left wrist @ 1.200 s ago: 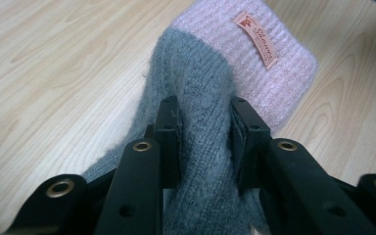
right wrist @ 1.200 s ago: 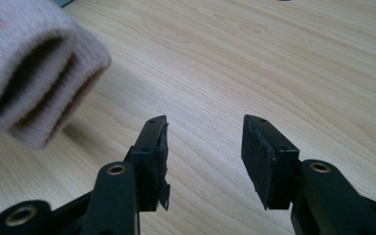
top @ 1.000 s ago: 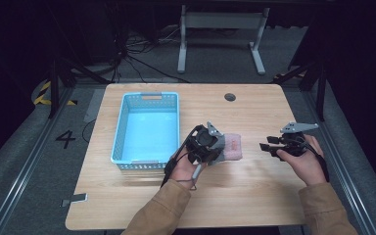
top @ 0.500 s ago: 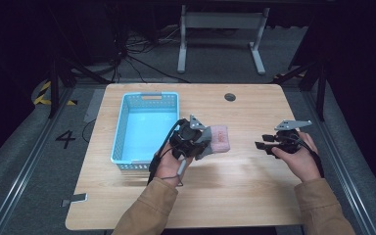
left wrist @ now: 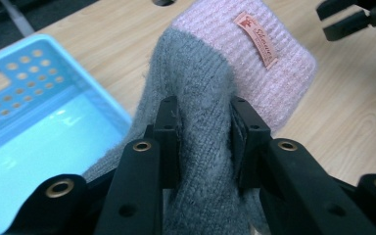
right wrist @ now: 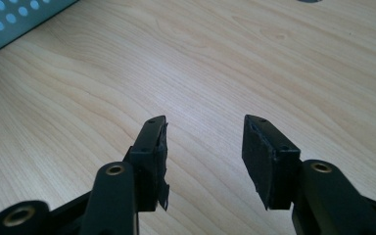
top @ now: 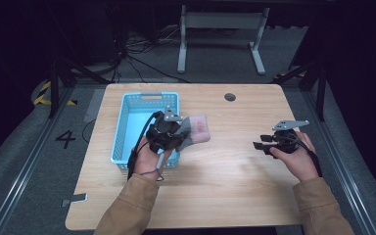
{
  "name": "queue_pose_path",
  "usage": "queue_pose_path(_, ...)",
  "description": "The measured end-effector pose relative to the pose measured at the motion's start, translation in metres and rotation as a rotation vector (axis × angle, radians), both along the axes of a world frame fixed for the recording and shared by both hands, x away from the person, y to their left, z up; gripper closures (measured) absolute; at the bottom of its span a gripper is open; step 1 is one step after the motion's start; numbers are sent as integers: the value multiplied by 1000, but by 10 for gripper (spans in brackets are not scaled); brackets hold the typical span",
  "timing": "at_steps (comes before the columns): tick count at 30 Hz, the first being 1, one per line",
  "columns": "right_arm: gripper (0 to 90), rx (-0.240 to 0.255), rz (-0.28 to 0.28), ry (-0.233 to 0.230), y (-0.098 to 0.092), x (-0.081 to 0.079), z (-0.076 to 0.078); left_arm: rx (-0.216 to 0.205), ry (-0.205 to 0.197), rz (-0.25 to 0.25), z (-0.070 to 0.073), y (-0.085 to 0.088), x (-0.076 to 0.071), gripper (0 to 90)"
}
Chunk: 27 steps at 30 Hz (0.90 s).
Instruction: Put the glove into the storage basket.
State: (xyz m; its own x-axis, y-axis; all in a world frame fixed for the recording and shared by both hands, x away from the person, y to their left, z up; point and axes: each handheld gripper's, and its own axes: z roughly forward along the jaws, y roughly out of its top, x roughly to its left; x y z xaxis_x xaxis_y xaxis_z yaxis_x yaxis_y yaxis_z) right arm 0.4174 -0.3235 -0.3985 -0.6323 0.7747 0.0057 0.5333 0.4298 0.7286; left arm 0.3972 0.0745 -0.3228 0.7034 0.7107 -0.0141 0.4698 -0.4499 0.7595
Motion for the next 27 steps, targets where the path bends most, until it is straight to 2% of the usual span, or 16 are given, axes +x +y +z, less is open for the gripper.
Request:
queue_pose_path(8,533,-15,-4,20,1,-4,-7,-8,-7,49,4,30,7,700)
queue_pose_path(14,533,-21,-16,27,-3,-8,-9,9,-6,94,-1,52,18,699)
queue_pose_path(19,530,-23,-17,25,-6,-11,-10,12,1,109,-8,67,28,697)
queue_pose_path(23,526,-25,-28,29,-9,-14,-11,50,-9,109,-15,75,37,696)
queue_pose_path(27,524,-25,-38,31,-13,-17,-12,72,6,111,-24,80,47,696)
